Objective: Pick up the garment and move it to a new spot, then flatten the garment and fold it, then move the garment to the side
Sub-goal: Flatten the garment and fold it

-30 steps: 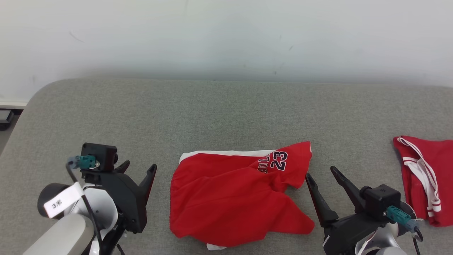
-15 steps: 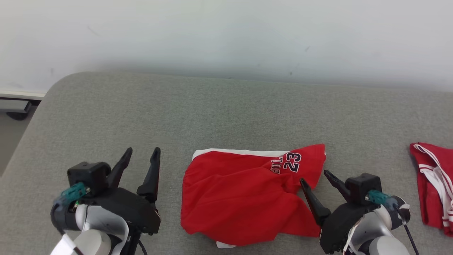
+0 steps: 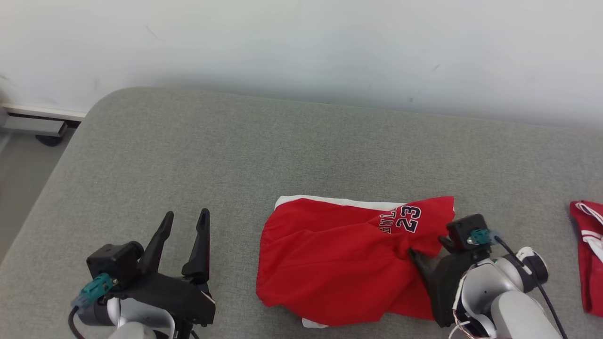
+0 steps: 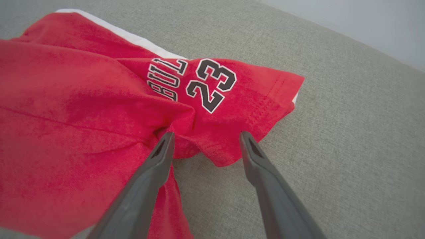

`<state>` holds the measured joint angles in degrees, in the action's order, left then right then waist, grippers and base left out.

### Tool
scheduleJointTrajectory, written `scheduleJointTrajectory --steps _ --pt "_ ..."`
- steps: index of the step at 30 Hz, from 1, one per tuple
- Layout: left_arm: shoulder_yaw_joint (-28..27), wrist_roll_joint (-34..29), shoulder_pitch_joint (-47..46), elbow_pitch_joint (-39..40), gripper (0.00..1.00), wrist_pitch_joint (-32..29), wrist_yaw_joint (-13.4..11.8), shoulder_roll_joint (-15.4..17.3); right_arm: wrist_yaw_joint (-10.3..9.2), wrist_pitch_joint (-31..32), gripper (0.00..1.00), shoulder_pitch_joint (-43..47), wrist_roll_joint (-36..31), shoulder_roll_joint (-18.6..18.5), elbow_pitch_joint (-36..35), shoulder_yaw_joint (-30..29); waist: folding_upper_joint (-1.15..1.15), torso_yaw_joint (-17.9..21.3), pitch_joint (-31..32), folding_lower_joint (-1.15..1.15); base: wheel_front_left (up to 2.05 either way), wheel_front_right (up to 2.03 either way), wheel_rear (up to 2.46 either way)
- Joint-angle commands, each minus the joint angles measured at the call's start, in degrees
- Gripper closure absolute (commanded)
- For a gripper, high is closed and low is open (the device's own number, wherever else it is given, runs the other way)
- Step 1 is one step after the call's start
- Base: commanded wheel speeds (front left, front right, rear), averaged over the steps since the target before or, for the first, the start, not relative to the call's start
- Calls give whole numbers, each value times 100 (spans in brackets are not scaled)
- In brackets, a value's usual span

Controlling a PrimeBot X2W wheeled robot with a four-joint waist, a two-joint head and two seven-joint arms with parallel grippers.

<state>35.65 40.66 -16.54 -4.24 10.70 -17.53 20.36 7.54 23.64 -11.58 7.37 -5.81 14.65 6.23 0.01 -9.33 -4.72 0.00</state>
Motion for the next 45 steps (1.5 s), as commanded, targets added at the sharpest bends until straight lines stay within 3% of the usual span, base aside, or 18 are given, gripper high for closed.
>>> scheduleJointTrajectory --steps 1,9,22,23,24,25,31,35,45 --pt "-11 61 67 -51 0 46 58 -16 -11 53 0 -108 -46 -78 66 109 -1 -59 -7 0 0 0 0" --pt "9 141 102 -194 0 85 117 -57 -11 298 0 -233 66 -357 390 606 -1 -128 -9 0 0 0 0" --pt "52 189 49 -236 0 55 165 -51 -11 -53 0 -748 95 -604 1014 1223 -1 -136 -55 0 0 0 0" --pt "62 193 48 -240 0 50 171 -58 -12 -60 17 -779 96 -609 1083 1250 -1 -144 -57 0 0 0 0" --pt "67 199 45 -242 0 49 177 -62 -12 -61 62 -805 93 -614 1141 1265 -1 -151 -62 0 0 0 0" --pt "74 205 40 -244 0 45 180 -69 -12 -76 100 -822 91 -617 1212 1279 -1 -161 -67 0 0 0 0" --pt "87 210 7 -242 0 57 180 -93 -12 -141 100 -804 152 -656 1363 1224 -1 -203 -128 0 0 0 0" --pt "80 226 25 -271 0 98 191 -111 -12 59 100 -412 241 -830 1098 1022 -1 -199 -148 0 0 0 0" --pt "48 267 21 -288 0 132 207 -111 -12 871 100 618 448 -1324 -432 625 -1 5 -195 0 0 0 0"
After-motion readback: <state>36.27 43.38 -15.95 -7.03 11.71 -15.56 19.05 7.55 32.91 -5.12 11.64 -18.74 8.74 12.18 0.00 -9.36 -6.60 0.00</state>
